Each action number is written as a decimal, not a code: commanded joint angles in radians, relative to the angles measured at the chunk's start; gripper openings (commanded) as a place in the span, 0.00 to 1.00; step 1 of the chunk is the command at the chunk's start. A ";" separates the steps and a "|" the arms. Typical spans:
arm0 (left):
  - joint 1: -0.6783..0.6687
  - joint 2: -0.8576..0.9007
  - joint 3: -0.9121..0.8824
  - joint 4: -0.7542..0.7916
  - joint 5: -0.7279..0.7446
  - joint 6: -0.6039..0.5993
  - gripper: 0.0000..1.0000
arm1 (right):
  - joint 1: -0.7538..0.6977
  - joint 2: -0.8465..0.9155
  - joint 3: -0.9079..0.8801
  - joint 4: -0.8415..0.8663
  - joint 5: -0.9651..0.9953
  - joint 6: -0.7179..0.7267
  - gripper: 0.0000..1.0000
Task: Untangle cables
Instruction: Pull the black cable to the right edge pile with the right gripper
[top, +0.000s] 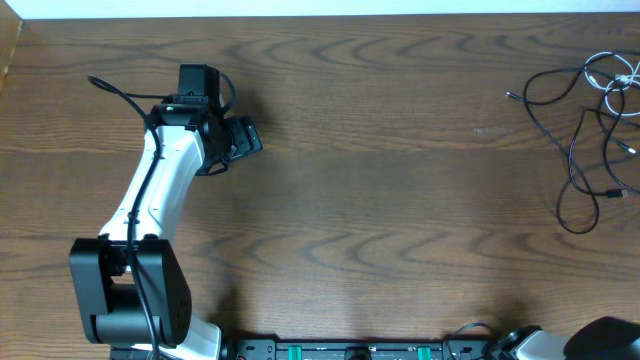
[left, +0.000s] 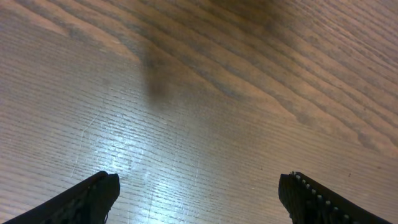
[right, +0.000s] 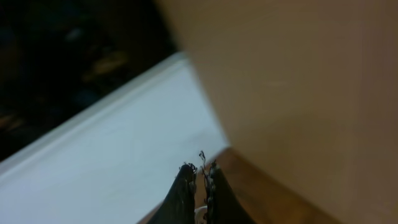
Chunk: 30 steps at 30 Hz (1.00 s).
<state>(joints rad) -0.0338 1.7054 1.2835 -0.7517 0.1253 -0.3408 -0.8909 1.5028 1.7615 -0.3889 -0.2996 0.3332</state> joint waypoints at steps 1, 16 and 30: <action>0.004 -0.026 -0.004 0.006 -0.005 -0.036 0.88 | -0.033 0.076 0.001 0.001 0.121 0.009 0.01; 0.004 -0.026 -0.004 0.031 -0.005 -0.047 0.88 | 0.038 0.442 0.001 -0.027 0.230 -0.039 0.74; 0.004 -0.026 -0.004 0.031 -0.005 -0.046 0.88 | 0.144 0.356 0.003 -0.075 -0.007 -0.054 0.99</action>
<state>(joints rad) -0.0338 1.7054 1.2835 -0.7208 0.1249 -0.3782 -0.7856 1.9488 1.7584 -0.4576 -0.1757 0.3023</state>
